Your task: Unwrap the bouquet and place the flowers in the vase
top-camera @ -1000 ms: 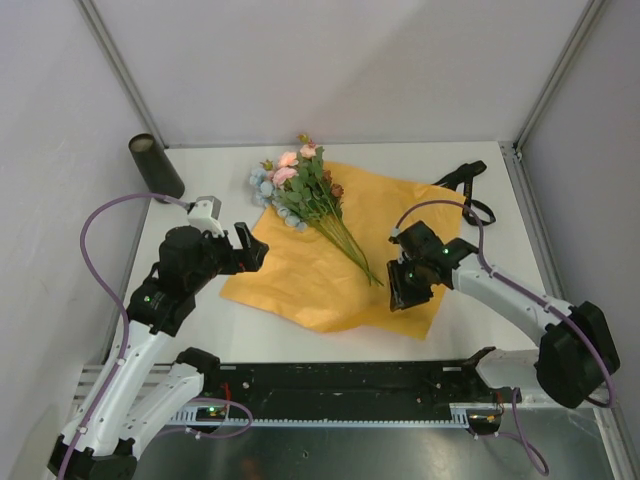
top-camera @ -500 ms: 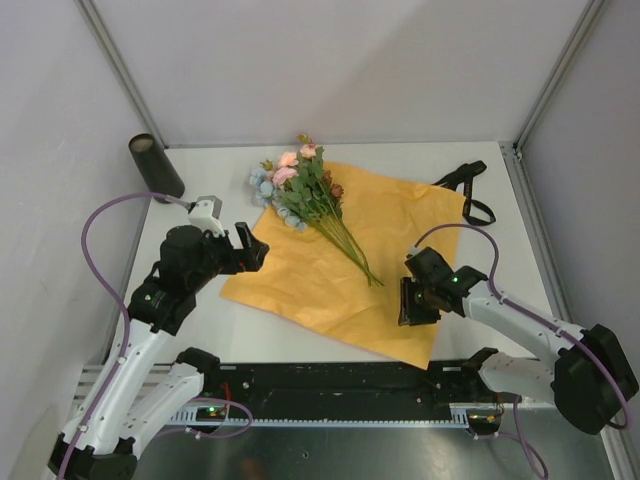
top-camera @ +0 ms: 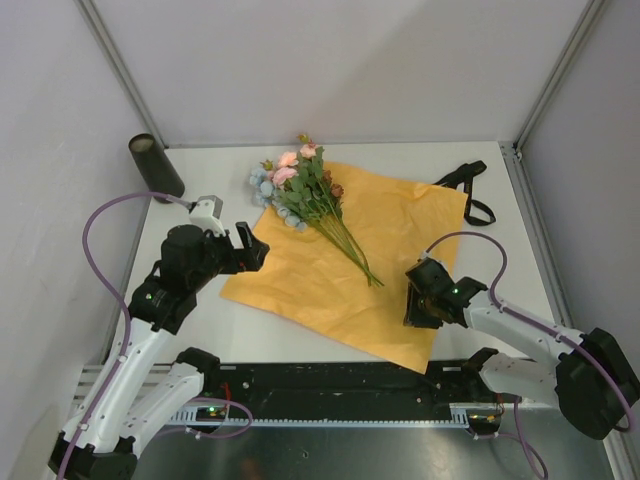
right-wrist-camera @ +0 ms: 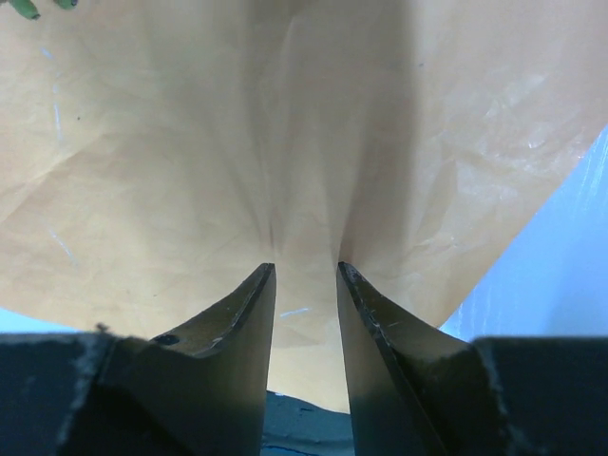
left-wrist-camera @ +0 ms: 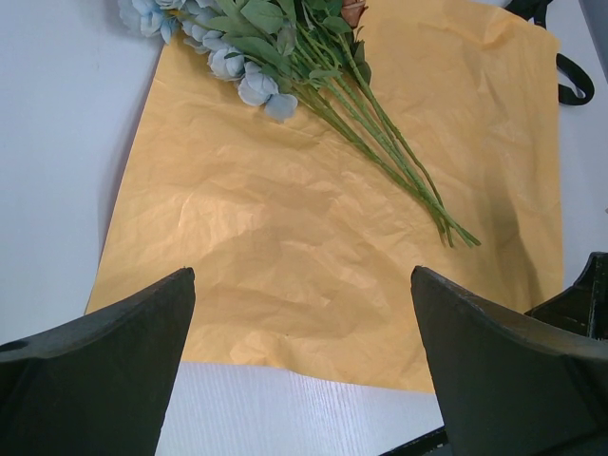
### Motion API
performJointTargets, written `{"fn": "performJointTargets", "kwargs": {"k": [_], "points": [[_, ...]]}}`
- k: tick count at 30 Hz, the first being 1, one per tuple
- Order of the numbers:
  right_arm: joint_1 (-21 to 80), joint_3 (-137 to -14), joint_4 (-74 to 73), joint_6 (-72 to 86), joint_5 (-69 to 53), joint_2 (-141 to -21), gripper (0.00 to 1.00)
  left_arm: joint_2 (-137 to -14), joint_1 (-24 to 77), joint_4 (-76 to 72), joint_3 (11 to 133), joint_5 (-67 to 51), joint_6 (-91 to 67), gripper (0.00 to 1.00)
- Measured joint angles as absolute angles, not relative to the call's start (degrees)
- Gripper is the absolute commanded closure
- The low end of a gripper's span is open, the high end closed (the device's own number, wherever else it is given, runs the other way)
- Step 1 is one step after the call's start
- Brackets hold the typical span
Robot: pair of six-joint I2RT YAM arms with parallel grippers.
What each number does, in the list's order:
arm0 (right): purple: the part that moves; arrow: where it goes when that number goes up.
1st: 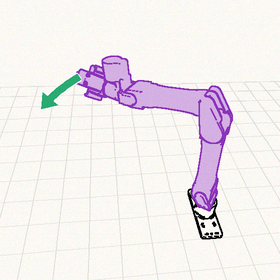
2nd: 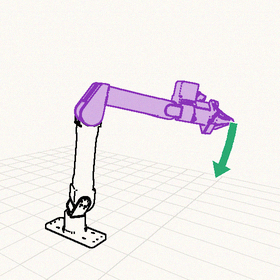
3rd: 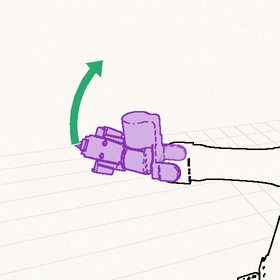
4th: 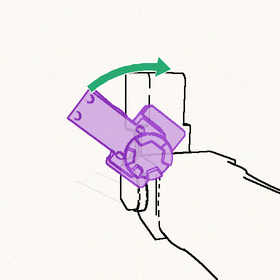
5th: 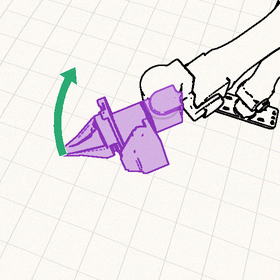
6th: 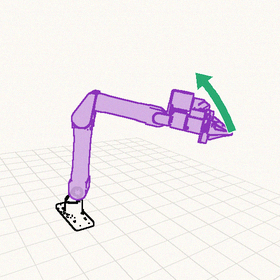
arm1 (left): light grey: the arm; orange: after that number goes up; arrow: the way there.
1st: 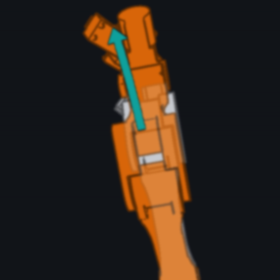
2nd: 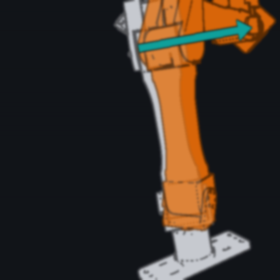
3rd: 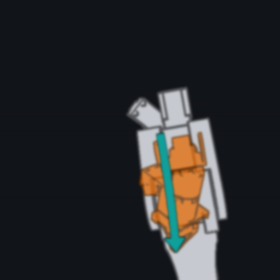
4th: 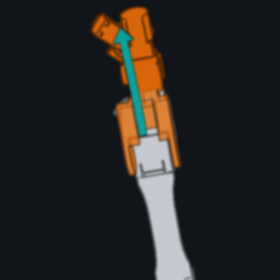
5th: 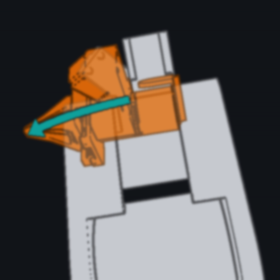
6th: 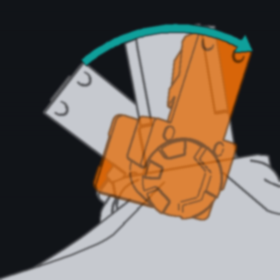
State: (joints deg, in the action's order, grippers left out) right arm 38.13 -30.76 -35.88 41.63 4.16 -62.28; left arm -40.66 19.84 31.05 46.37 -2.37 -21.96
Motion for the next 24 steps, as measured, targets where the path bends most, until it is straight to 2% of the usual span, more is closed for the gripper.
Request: {"fn": "performJointTargets", "kwargs": {"k": [8, 12, 14, 18, 24], "points": [[38.59, -32.91, -34.61, 37.10, 5.32, -59.55, 0.61, -40.66, 19.84, 31.05, 46.37, -2.35, -21.96, 0.00], [38.59, -35.29, -27.57, 31.44, 5.58, -57.91, 0.62, -40.66, 19.84, 31.05, 46.37, -2.33, -21.96, 0.00], [38.57, -35.86, -23.38, 28.47, 5.54, -58.83, 0.65, -40.66, 19.84, 31.05, 46.37, -2.15, -21.96, 0.00], [38.57, -39.11, -14.68, 20.84, 5.72, -66.48, 0.72, -40.62, 19.81, 31.05, 46.37, -2.11, -21.96, 0.00], [38.41, -52.77, -7.60, 11.33, 3.62, -84.58, 0.73, -40.62, 19.73, 31.05, 46.37, -1.87, -21.96, 0.00]]}}
